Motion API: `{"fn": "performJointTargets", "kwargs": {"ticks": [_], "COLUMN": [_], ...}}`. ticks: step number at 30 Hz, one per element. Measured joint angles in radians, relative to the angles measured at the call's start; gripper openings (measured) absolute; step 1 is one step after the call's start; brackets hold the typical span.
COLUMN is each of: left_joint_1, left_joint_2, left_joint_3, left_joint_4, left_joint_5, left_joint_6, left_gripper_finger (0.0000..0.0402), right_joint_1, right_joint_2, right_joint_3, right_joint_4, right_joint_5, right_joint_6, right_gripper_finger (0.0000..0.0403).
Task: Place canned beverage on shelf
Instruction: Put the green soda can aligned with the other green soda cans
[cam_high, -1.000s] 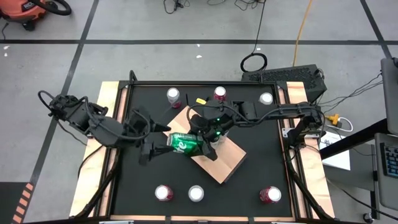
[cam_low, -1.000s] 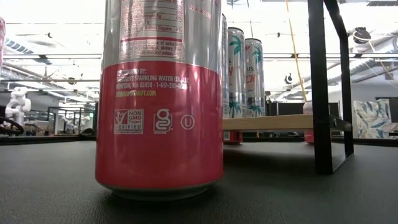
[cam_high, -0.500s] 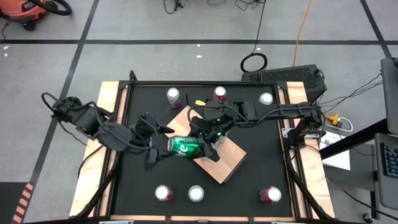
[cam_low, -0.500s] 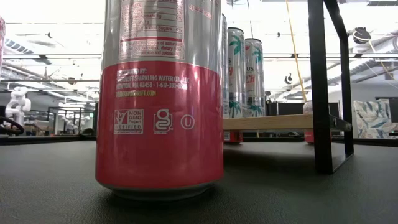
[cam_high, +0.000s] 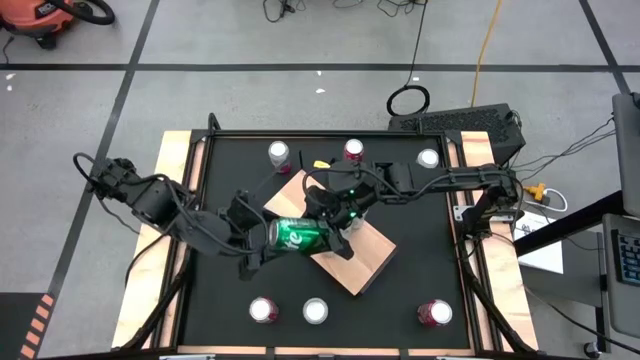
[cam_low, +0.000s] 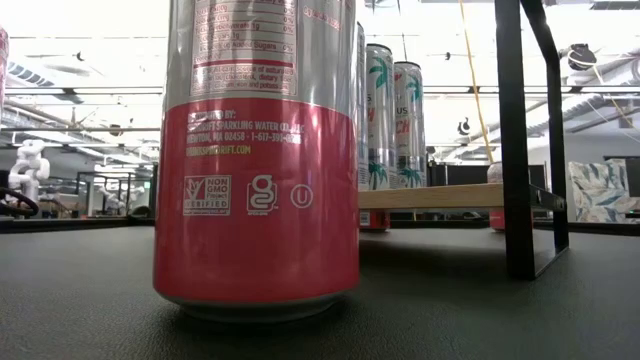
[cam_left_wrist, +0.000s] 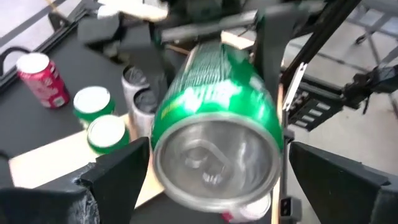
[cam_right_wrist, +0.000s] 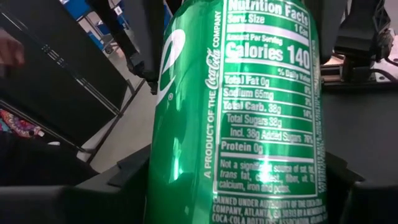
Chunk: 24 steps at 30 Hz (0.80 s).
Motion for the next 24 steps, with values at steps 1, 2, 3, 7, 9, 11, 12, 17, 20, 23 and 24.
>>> {"fn": "performJointTargets", "kwargs": {"ticks": [1,2,3,7,9,11,12,17,20,23,24], "left_joint_1": [0.000,0.000,0.000,0.000,0.008,0.017,0.019,0.038,0.049,0.057,0.058], "left_joint_2": [0.000,0.000,0.000,0.000,0.000,0.004,0.006,0.006,0.006,0.006,0.006], "left_joint_3": [0.000,0.000,0.000,0.000,0.000,0.000,0.000,0.000,0.000,0.000,0.000], "left_joint_4": [-0.013,-0.023,-0.024,-0.007,-0.002,-0.002,-0.002,0.015,0.013,0.013,0.012], "left_joint_5": [0.000,0.002,0.002,0.008,0.022,0.044,0.045,0.052,0.078,0.090,0.091], "left_joint_6": [-0.002,-0.002,-0.002,0.006,0.022,0.027,0.029,0.066,0.083,0.086,0.086], "left_gripper_finger": [0.0388,0.0388,0.0388,0.0388,0.0388,0.0388,0.0388,0.0388,0.0386,0.0370,0.0362], "right_joint_1": [0.000,0.000,0.000,0.000,0.000,0.000,0.000,0.000,0.000,0.000,0.000], "right_joint_2": [0.000,0.000,0.000,0.000,0.000,0.000,0.000,0.000,0.000,0.000,0.000], "right_joint_3": [0.000,0.000,0.000,0.000,0.000,0.000,0.000,0.000,0.000,0.000,0.000], "right_joint_4": [0.000,0.000,0.000,0.000,0.000,0.006,0.014,0.021,0.019,0.020,0.019], "right_joint_5": [0.000,0.000,0.000,-0.002,-0.003,-0.003,-0.003,-0.004,-0.004,-0.004,-0.004], "right_joint_6": [0.000,0.000,0.000,-0.004,-0.008,-0.008,-0.008,-0.008,-0.008,-0.008,-0.008], "right_gripper_finger": [0.0277,0.0277,0.0277,0.0277,0.0277,0.0277,0.0277,0.0277,0.0277,0.0277,0.0277]}}
